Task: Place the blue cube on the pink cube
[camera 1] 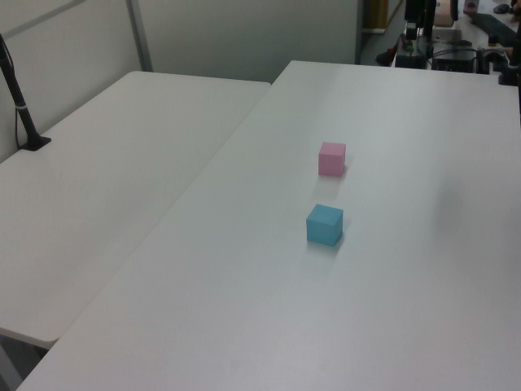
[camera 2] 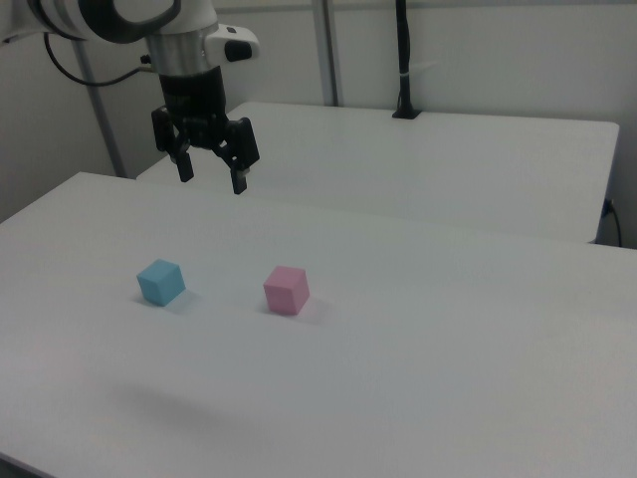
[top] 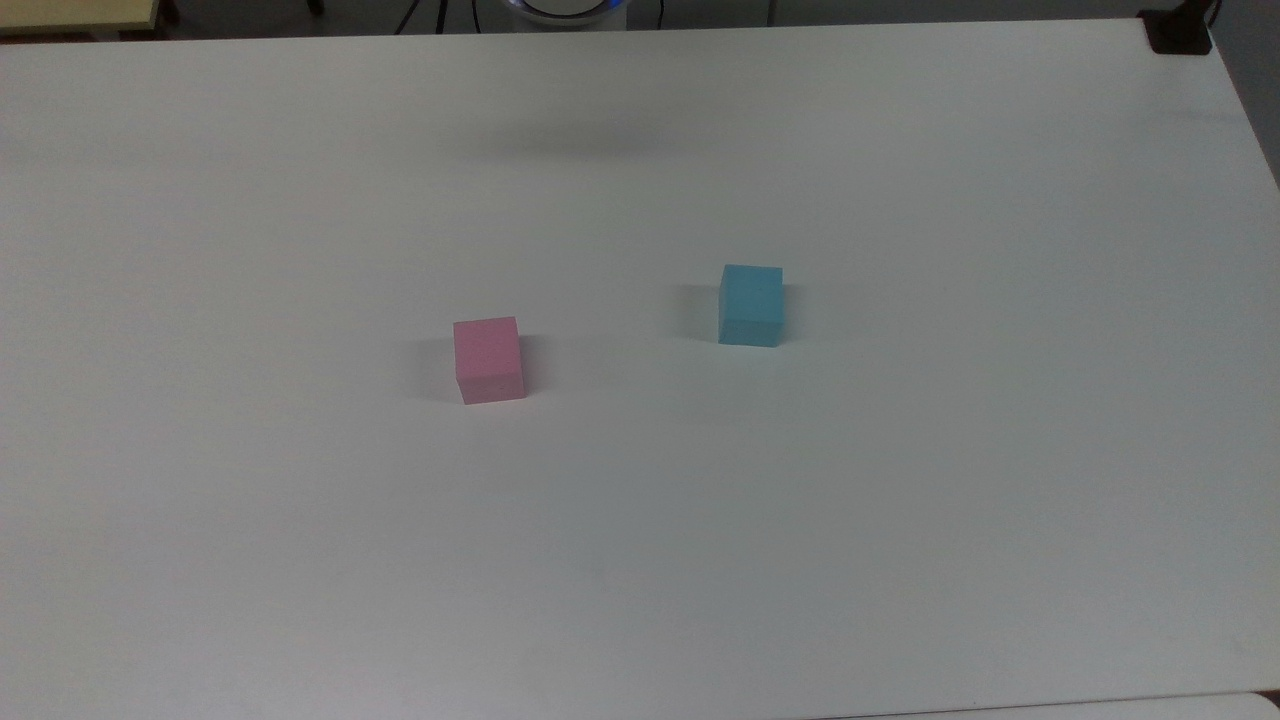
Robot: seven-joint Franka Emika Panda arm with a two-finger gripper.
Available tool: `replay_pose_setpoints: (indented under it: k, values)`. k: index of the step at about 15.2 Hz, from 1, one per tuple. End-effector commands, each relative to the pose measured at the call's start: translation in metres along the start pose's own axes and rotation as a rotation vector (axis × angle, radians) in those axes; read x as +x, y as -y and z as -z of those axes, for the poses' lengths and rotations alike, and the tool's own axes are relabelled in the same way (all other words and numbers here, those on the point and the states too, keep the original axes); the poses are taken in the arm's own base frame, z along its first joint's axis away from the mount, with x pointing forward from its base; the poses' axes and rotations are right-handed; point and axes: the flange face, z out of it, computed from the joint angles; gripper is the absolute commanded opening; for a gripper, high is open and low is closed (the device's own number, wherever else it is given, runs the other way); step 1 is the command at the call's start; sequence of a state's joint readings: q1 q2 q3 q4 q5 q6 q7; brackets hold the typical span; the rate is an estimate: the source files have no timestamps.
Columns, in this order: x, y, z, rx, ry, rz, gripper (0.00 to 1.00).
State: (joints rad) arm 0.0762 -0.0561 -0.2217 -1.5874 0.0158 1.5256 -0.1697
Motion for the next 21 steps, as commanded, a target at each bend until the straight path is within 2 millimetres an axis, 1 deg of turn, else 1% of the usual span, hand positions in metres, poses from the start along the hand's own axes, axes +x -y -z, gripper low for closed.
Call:
replay_pose_setpoints:
  k: [1,7,8,10,11,12,13,14,15,16,17,18,19,21]
  values:
    - [-0.005,0.003,-0.001,-0.009,0.032,0.013,1.00]
    - [-0.004,0.006,-0.002,-0.003,0.025,0.011,1.00]
    - [-0.003,0.005,-0.004,-0.007,0.030,-0.002,1.00]
    - [-0.001,0.005,-0.008,-0.007,0.036,0.030,1.00]
    - [0.004,0.010,-0.015,-0.009,0.050,0.059,1.00]
    - [0.007,0.023,-0.020,-0.014,0.061,0.087,1.00]
    - [0.010,0.042,-0.022,-0.019,0.065,0.113,1.00]
    - [0.018,0.055,-0.031,-0.020,0.079,0.107,1.00]
    - [0.025,0.065,-0.041,-0.020,0.091,0.051,1.00]
    - [0.034,0.086,-0.053,-0.036,0.078,-0.008,1.00]
    - [0.048,0.120,-0.076,-0.057,0.037,-0.050,1.00]
    - [0.059,0.130,-0.089,-0.069,0.005,-0.070,1.00]
    - [0.075,0.144,-0.112,-0.078,-0.015,-0.080,1.00]
    - [0.090,0.167,-0.140,-0.085,-0.033,-0.078,1.00]
